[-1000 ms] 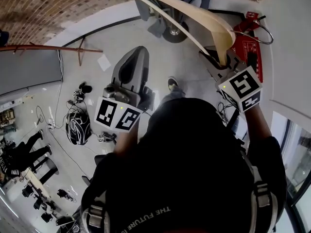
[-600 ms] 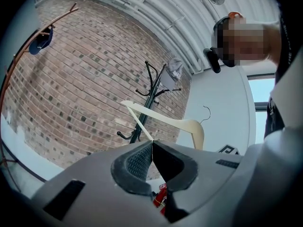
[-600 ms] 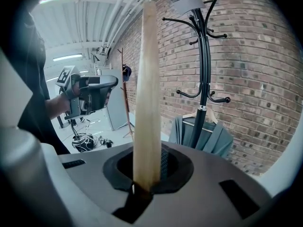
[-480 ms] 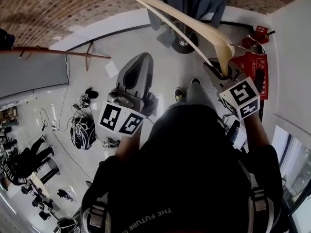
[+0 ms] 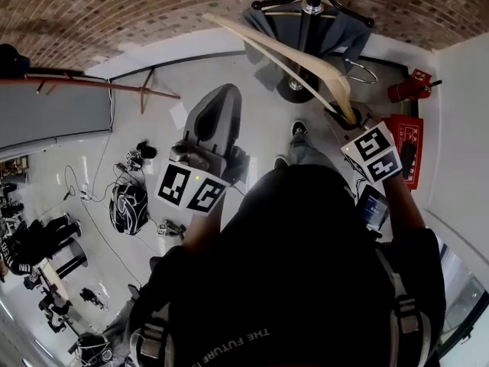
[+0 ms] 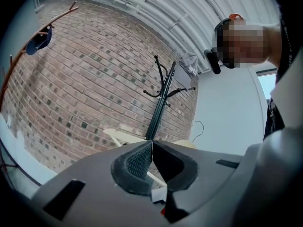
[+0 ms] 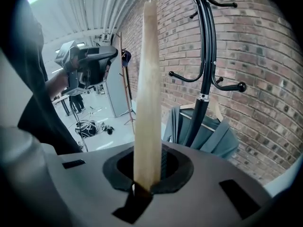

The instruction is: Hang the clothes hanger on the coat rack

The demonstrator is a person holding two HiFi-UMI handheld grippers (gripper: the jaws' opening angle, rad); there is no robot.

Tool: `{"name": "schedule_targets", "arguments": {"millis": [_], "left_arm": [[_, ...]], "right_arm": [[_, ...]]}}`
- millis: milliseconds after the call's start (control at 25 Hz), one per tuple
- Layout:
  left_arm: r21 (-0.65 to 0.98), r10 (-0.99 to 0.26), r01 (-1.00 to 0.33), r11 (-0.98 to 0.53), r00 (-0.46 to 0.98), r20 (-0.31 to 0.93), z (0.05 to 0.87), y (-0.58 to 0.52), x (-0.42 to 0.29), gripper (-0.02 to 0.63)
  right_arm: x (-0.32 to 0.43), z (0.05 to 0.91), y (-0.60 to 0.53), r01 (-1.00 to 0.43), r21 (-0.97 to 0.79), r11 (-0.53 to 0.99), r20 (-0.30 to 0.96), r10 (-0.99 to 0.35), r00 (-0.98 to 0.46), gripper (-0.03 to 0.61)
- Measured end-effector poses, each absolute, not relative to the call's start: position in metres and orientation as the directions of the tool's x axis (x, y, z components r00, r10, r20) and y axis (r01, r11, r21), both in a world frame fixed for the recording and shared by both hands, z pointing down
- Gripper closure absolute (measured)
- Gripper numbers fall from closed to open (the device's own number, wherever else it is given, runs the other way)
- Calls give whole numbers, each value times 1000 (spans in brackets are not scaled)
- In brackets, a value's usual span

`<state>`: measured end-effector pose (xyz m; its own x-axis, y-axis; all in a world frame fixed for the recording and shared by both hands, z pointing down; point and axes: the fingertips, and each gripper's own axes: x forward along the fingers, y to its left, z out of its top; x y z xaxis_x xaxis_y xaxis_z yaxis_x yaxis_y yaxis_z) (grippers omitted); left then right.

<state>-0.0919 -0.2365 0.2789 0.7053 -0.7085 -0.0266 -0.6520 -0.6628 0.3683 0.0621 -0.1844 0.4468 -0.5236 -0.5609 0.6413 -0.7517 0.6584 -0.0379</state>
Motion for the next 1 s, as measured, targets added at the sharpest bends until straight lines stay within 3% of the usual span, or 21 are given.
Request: {"name": "schedule_targets", "arguments": {"millis": [520,1000], "left_arm": [[351,-770,-711,-609,637,-45,269,-302,-68,594],[367,-805,-743,-560,592,-28,275,-305,-79,594]], "right_arm": [[89,499,-260,-670,-103,735,741,-393,-545,540],[91,537,-281,-685,-148,714,820,-298,-488,540]]}}
